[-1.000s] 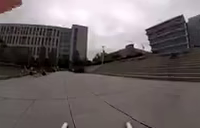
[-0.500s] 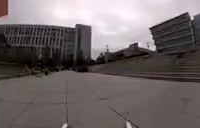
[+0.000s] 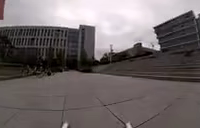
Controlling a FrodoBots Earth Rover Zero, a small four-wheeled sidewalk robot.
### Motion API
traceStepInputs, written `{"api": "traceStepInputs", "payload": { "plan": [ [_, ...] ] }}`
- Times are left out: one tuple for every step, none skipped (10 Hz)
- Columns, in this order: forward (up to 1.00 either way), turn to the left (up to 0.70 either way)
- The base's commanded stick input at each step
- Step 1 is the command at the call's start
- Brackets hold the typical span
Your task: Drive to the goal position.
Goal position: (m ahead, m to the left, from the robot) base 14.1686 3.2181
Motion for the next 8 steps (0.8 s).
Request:
{"api": "traceStepInputs", "payload": {
  "plan": [
    [0.70, 0.14],
    [0.70, 0.14],
    [0.70, 0.14],
    [0.70, 0.14],
    [0.70, 0.14],
    [0.70, 0.14],
    [0.70, 0.14],
    [0.70, 0.14]
  ]
}}
